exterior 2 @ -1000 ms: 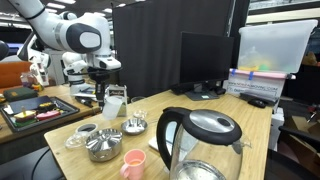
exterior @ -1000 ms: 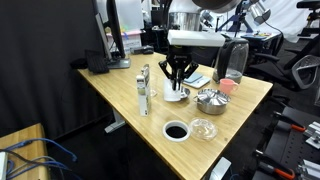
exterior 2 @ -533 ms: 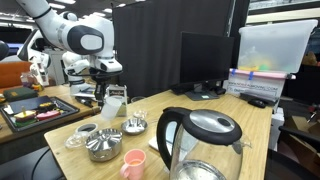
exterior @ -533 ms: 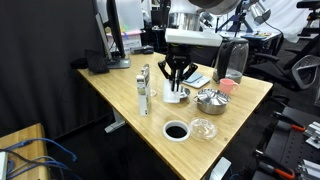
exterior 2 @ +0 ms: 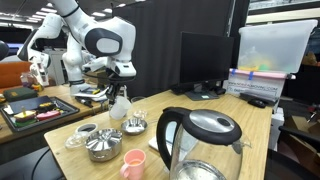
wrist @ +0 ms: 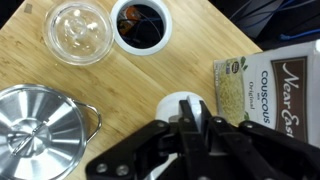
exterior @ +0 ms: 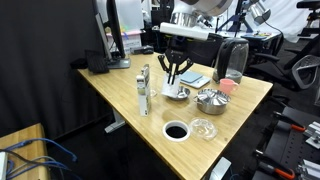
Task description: Pour the contents in the white mug onto the silver pan
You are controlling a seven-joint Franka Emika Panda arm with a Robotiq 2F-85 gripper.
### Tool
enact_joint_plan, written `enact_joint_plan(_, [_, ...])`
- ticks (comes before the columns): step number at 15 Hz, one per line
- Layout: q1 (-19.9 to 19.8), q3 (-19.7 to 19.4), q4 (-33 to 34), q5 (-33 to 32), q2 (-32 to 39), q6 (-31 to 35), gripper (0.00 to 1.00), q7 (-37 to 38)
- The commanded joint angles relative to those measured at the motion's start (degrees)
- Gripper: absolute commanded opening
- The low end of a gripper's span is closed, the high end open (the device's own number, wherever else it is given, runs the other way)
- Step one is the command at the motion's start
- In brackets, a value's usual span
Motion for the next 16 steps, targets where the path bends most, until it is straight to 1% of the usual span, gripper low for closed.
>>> enact_joint_plan(1, [-0.90, -0.15, 0.79, 3.59, 1.46, -1.32, 0.02, -0.30])
enact_joint_plan(2, [-0.25, -0.36, 0.07, 1.43, 0.97, -0.15, 0.02, 0.09])
enact_joint_plan(3, [-0.28, -0.41, 0.06, 1.45, 1.31, -0.10, 0.09, 0.09])
enact_joint_plan(10, [-0.14, -0.38, 0.07, 1.44, 1.25, -0.09, 0.09, 0.10])
enact_joint_plan(11, [0.45, -0.66, -0.04, -1.46, 1.35, 0.19, 0.02, 0.68])
enact_joint_plan(13, [0.58, -0.27, 0.47, -2.37, 1.87, -1.16, 0.02, -0.03])
enact_joint_plan(16, [0.04, 0.51, 1.73, 1.24, 2.52, -3.72, 0.02, -1.92])
